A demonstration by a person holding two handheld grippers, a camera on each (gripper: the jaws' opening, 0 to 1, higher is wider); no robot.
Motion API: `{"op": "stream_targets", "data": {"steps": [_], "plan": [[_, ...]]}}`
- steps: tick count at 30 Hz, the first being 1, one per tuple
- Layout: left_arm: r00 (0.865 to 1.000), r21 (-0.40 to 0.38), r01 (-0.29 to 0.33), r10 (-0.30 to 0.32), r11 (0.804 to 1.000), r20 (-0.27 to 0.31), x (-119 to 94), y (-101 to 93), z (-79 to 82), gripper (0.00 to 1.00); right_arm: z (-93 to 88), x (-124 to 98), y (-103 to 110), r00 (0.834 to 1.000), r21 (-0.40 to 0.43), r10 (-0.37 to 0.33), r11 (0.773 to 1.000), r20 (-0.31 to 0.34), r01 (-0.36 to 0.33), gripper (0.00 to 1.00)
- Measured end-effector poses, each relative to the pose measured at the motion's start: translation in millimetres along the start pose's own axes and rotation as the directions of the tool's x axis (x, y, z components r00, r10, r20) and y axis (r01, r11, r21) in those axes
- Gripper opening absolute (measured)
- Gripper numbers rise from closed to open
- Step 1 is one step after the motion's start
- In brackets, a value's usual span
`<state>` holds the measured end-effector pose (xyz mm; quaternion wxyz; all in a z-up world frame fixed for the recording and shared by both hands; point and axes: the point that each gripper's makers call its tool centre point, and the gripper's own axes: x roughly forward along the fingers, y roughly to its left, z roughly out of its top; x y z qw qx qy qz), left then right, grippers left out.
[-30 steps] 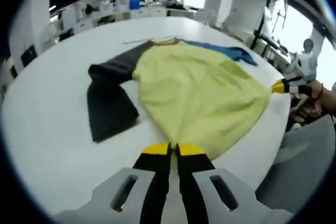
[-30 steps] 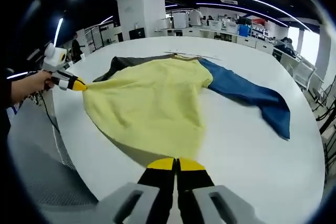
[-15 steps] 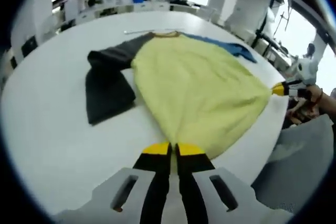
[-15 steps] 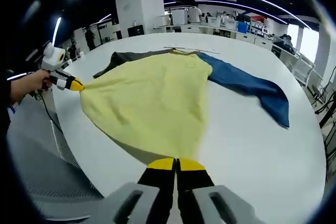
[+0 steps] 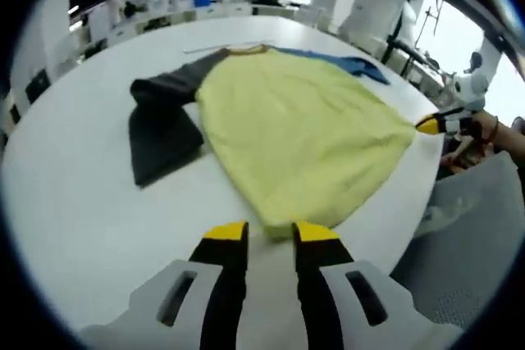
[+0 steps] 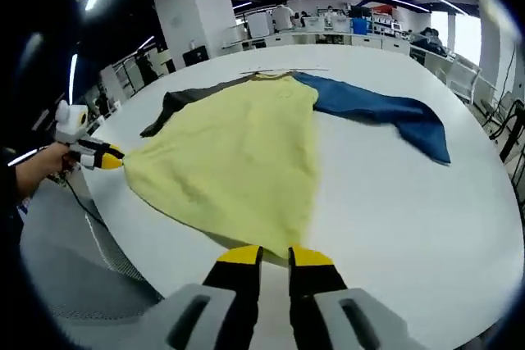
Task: Fold the garment on the visible template until the final outline fits inside the template.
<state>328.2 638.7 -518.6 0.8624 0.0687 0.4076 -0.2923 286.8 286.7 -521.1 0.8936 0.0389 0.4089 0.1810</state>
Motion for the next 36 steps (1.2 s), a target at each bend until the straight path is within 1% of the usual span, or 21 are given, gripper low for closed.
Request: {"op": "stream_targets", "data": {"steps": [3,6,10,13,14,17,22,23,24,26,29,30,32,34,35,36], "plan": [[1.000,0.015,0.008,-0.008,1.000,-0.014,2,1.7,-6.4,0.21,3.4,-7,-4,1.000,0.028,-0.013,1.000,0.017,0.012,0.11],[1.000,0.026,0.015,-0.015,1.000,0.009,4,3.3,-2.6,0.21,6.5,-10,-10,0.999,0.050,-0.036,0.998,0.024,0.035,0.11],[0.999,0.023,0.033,-0.034,0.999,0.017,10,3.5,-1.0,0.19,6.0,-6,-18,0.997,0.057,-0.076,0.996,0.005,0.075,0.11],[0.999,0.029,0.050,-0.050,0.998,0.021,12,0.9,-1.7,0.18,5.1,-1,-18,0.997,0.066,-0.080,0.995,-0.005,0.080,0.11],[0.997,0.020,0.060,-0.061,0.998,0.040,13,-0.8,1.3,0.17,3.1,2,-18,0.996,0.066,-0.086,0.994,-0.016,0.087,0.11],[0.995,-0.016,0.074,-0.073,0.997,0.072,14,-1.4,7.7,0.16,-1.8,8,-17,0.994,0.049,-0.101,0.994,-0.042,0.103,0.11],[0.996,-0.009,0.066,-0.065,0.998,0.058,20,-1.0,8.1,0.16,-6.1,16,-16,0.990,0.031,-0.121,0.992,-0.070,0.123,0.10],[0.997,-0.008,0.062,-0.062,0.998,0.055,21,-0.8,7.8,0.15,-3.1,16,-16,0.990,0.019,-0.131,0.991,-0.061,0.132,0.10],[0.997,-0.008,0.061,-0.060,0.998,0.052,22,-1.0,7.4,0.15,-2.6,16,-17,0.988,-0.009,-0.136,0.991,-0.066,0.136,0.10],[0.997,-0.009,0.059,-0.059,0.998,0.050,25,-1.5,7.4,0.13,-2.2,17,-16,0.987,-0.021,-0.144,0.989,-0.074,0.143,0.09],[0.996,-0.015,0.061,-0.060,0.998,0.060,27,-4.1,11.0,0.09,-2.0,17,-18,0.985,-0.030,-0.155,0.988,-0.082,0.153,0.08],[0.996,-0.022,0.061,-0.059,0.998,0.074,27,-5.0,14.8,0.08,-2.0,18,-18,0.984,-0.027,-0.159,0.987,-0.083,0.157,0.08],[0.994,-0.033,0.062,-0.058,0.998,0.093,26,-6.8,21.5,0.05,-2.2,17,-17,0.984,-0.023,-0.155,0.988,-0.082,0.154,0.04],[0.993,-0.049,0.068,-0.063,0.996,0.103,22,-8.7,25.8,0.02,-2.2,19,-12,0.989,-0.018,-0.130,0.992,-0.077,0.129,0.00],[0.993,-0.059,0.074,-0.068,0.996,0.100,19,-9.8,26.5,0.02,-2.4,18,-12,0.988,-0.016,-0.133,0.991,-0.076,0.132,0.00],[0.995,-0.061,0.074,-0.070,0.995,0.078,17,-10.8,23.5,0.02,-2.5,18,-12,0.988,-0.035,-0.137,0.990,-0.077,0.135,0.00]]}}
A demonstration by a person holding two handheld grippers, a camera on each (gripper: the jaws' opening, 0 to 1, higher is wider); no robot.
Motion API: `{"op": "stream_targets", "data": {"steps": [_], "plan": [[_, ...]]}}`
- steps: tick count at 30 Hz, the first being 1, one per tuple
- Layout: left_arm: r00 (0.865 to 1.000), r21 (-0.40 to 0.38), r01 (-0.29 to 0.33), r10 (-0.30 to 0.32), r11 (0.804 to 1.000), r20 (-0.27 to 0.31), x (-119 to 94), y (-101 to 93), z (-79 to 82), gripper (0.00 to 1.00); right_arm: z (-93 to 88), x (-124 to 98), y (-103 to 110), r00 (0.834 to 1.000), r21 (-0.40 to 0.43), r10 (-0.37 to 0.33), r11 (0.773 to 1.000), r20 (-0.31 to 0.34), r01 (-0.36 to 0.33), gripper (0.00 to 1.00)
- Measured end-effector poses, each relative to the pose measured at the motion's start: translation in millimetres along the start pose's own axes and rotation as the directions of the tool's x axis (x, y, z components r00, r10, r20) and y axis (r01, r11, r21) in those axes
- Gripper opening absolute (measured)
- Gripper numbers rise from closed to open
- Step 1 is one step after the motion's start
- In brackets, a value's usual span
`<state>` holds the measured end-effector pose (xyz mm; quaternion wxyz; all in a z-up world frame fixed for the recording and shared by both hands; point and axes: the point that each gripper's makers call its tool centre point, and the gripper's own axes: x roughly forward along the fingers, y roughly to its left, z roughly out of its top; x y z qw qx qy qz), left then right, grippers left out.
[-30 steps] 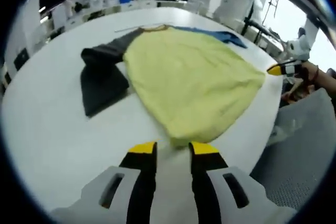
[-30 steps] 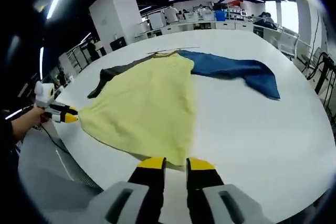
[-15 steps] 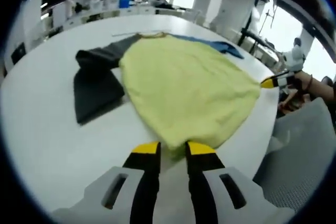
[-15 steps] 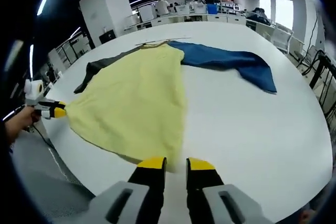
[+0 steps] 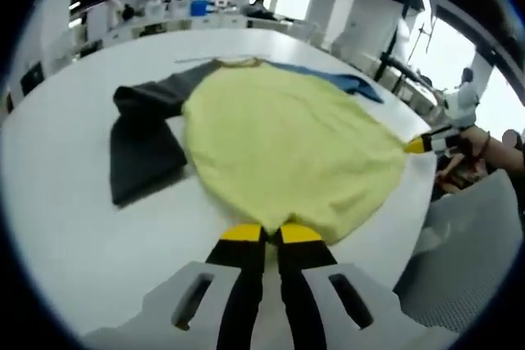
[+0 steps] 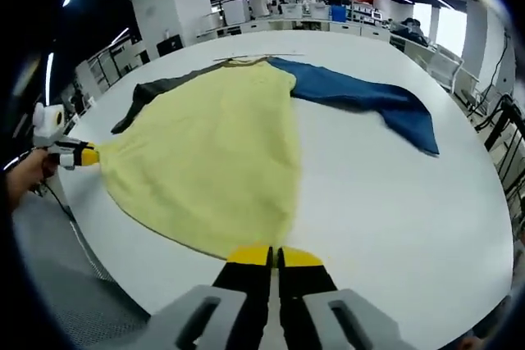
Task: Fold the garment on the visible template until the final outline fits inside the template.
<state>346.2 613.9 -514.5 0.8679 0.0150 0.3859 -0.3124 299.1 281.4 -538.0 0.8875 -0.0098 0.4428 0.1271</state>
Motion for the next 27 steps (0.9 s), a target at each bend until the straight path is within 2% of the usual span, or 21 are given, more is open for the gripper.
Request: {"op": "stream_targets", "data": {"steps": [3,7,12,14,15,19,23,27], "plan": [[0.998,0.026,-0.012,0.014,1.000,-0.055,-6,1.9,-10.6,0.01,-0.9,-1,0,1.000,-0.010,0.005,1.000,-0.006,-0.005,0.00],[0.989,-0.031,-0.026,0.021,0.999,-0.146,-13,2.5,-29.1,0.01,-1.8,-4,-2,1.000,-0.008,0.012,1.000,-0.016,-0.012,0.00],[0.984,-0.093,-0.021,0.004,0.995,-0.178,-14,-1.4,-33.9,0.01,-1.3,-5,-3,1.000,-0.024,0.008,1.000,-0.024,-0.009,0.00],[0.974,-0.149,-0.022,-0.013,0.989,-0.225,-15,-6.0,-40.4,0.01,-1.6,-6,-5,1.000,-0.023,0.005,1.000,-0.027,-0.006,0.00],[0.972,-0.182,-0.024,-0.019,0.983,-0.234,-15,-7.8,-41.5,0.01,-2.4,-7,-7,1.000,-0.023,0.003,1.000,-0.029,-0.003,0.00],[0.972,-0.218,-0.030,-0.022,0.975,-0.234,-15,-8.8,-43.5,0.01,-3.7,-8,-8,1.000,-0.025,0.000,1.000,-0.031,-0.001,0.00],[0.973,-0.210,-0.032,-0.018,0.977,-0.231,-15,-11.8,-47.7,0.00,-6.4,-8,-9,0.999,-0.025,0.000,1.000,-0.034,-0.001,0.00],[0.972,-0.170,-0.035,-0.006,0.985,-0.235,-17,-14.9,-52.3,0.01,-11.1,-10,-8,0.999,-0.029,0.004,1.000,-0.043,-0.005,0.00]]}}
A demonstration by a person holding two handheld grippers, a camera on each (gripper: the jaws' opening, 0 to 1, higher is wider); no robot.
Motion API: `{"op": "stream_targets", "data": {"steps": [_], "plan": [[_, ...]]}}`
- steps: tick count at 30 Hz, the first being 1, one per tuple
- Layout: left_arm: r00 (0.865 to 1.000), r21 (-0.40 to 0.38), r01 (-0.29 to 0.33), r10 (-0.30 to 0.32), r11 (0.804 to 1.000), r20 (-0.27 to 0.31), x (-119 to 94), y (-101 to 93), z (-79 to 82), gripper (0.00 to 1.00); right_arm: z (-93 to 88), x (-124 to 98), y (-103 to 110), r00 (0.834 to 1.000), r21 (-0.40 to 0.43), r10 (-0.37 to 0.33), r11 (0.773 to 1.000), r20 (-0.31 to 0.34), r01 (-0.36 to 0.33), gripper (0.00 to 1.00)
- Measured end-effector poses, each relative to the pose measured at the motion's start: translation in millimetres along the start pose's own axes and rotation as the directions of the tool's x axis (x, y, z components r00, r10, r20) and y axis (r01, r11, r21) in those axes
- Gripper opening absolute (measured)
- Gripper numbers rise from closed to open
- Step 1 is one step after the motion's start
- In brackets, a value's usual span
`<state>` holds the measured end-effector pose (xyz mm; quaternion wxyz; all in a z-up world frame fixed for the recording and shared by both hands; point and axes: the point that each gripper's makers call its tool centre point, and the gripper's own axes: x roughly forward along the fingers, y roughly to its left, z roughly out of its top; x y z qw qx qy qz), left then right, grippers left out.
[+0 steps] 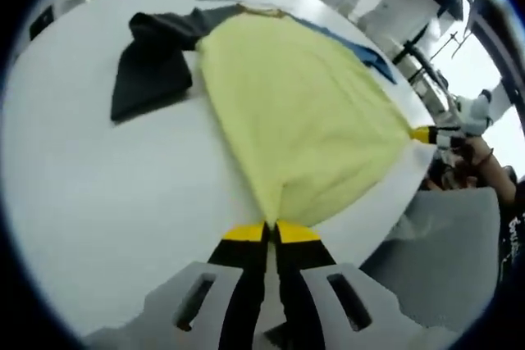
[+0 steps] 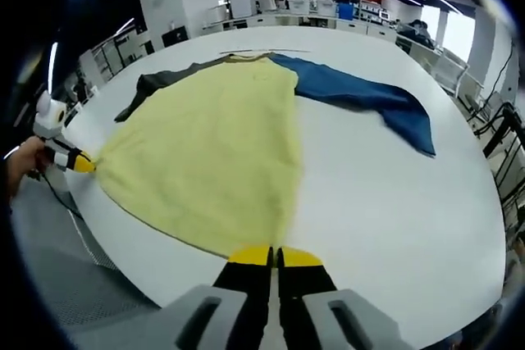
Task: Fold the garment on the visible template until the final outline fits inside the template.
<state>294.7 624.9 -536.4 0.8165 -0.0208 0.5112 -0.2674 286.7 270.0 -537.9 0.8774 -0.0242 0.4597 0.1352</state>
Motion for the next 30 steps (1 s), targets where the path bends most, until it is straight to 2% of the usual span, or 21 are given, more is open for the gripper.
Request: {"op": "stream_targets", "data": {"steps": [8,12,17,21,24,27,30], "plan": [[1.000,-0.017,-0.009,0.009,1.000,0.013,-1,-0.2,-8.1,0.01,-6.1,-2,0,1.000,0.013,0.008,1.000,-0.007,-0.008,0.00],[0.999,0.034,-0.042,0.042,0.999,0.002,-1,2.0,-11.5,0.01,-6.8,-1,-1,1.000,0.032,0.016,0.999,-0.005,-0.016,0.00],[0.999,0.044,-0.052,0.051,0.998,0.015,-3,3.0,-9.7,0.03,-7.2,-2,-3,1.000,0.060,0.017,0.998,-0.008,-0.016,0.00],[0.998,0.051,-0.065,0.065,0.997,0.014,-6,5.1,-11.9,0.06,-6.2,-6,-7,1.000,0.101,0.011,0.995,-0.003,-0.011,0.06],[0.997,0.056,-0.071,0.069,0.996,0.022,-9,5.8,-12.3,0.12,-1.5,-10,-14,1.000,0.131,-0.003,0.991,0.010,0.002,0.09],[0.996,0.076,-0.072,0.067,0.994,0.065,-11,4.9,-6.3,0.22,5.8,-13,-21,0.999,0.161,-0.023,0.987,0.032,0.018,0.17],[0.988,0.126,-0.090,0.072,0.988,0.136,-15,3.6,5.7,0.33,16.4,-16,-27,0.997,0.189,-0.035,0.982,0.066,0.022,0.24]]}}
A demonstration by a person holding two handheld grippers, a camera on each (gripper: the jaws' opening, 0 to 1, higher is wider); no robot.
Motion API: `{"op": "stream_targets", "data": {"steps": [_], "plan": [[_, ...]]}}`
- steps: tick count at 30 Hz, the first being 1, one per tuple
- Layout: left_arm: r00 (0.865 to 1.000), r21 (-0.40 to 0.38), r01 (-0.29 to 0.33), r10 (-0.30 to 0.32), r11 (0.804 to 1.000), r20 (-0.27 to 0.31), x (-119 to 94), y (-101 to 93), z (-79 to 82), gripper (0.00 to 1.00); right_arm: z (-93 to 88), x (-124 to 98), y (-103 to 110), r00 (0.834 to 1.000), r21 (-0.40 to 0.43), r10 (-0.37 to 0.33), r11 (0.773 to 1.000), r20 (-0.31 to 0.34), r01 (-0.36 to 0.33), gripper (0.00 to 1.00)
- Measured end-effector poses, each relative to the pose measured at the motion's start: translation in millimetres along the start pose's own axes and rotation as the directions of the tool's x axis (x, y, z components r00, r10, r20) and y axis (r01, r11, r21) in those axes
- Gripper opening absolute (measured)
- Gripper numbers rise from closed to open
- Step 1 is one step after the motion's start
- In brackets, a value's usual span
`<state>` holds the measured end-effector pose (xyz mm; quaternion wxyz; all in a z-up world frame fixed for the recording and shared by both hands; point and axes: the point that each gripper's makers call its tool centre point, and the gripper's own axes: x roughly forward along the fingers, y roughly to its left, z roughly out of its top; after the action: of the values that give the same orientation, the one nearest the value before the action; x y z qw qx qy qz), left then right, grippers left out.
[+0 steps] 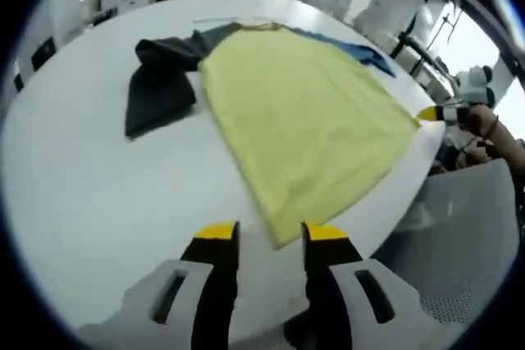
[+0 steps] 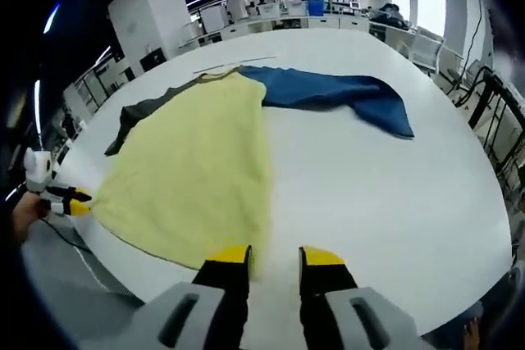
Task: Fold the garment on the visible template until the final outline fits inside the template.
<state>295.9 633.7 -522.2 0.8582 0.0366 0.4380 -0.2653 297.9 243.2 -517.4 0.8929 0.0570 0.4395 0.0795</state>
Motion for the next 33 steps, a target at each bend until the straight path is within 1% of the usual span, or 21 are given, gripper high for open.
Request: {"op": "stream_targets", "data": {"steps": [3,6,9,11,14,17,20,24,26,27,29,31,33], "plan": [[1.000,-0.007,0.005,-0.005,1.000,0.012,-3,-1.7,3.1,0.39,9.0,-1,-2,1.000,0.018,0.002,1.000,0.013,-0.002,0.32],[0.999,-0.002,0.009,-0.009,1.000,0.041,-6,-3.6,9.6,0.44,20.7,-2,-6,0.999,0.029,0.000,1.000,0.033,-0.001,0.38],[0.997,0.008,0.012,-0.013,1.000,0.076,-8,-5.3,17.5,0.51,34.6,-1,-14,0.998,0.050,-0.009,0.999,0.057,0.006,0.40],[0.994,-0.003,0.025,-0.024,1.000,0.106,-9,-7.0,23.7,0.56,43.5,-1,-20,0.997,0.066,-0.016,0.998,0.072,0.011,0.41],[0.993,0.001,0.020,-0.020,1.000,0.117,-9,-7.9,28.4,0.62,67.1,0,-30,0.992,0.117,-0.020,0.993,0.126,0.005,0.41],[0.991,0.015,0.012,-0.013,1.000,0.135,-9,-7.8,33.4,0.66,83.1,1,-39,0.987,0.159,-0.037,0.987,0.153,0.012,0.41],[0.989,-0.004,0.028,-0.027,1.000,0.145,-8,-10.8,36.5,0.72,96.1,4,-48,0.984,0.195,-0.058,0.980,0.170,0.024,0.41],[0.989,0.027,0.018,-0.022,0.999,0.149,-7,-12.6,39.1,0.76,104.7,11,-57,0.983,0.219,-0.079,0.975,0.168,0.041,0.41],[0.988,0.032,0.020,-0.025,0.999,0.152,-7,-13.8,40.0,0.79,108.2,17,-63,0.983,0.227,-0.084,0.973,0.160,0.046,0.42],[0.988,0.038,0.019,-0.024,0.999,0.155,-7,-14.6,41.2,0.81,109.0,21,-68,0.984,0.236,-0.099,0.970,0.149,0.062,0.42],[0.987,0.067,0.011,-0.022,0.998,0.157,-7,-15.6,42.9,0.83,110.7,25,-75,0.984,0.249,-0.114,0.965,0.139,0.076,0.42],[0.983,0.093,0.006,-0.023,0.996,0.180,-8,-17.0,47.6,0.87,112.1,29,-81,0.983,0.264,-0.132,0.960,0.125,0.096,0.41],[0.978,0.085,0.017,-0.035,0.996,0.204,-9,-19.2,52.0,0.89,115.5,35,-87,0.984,0.270,-0.139,0.957,0.112,0.104,0.41]]}}
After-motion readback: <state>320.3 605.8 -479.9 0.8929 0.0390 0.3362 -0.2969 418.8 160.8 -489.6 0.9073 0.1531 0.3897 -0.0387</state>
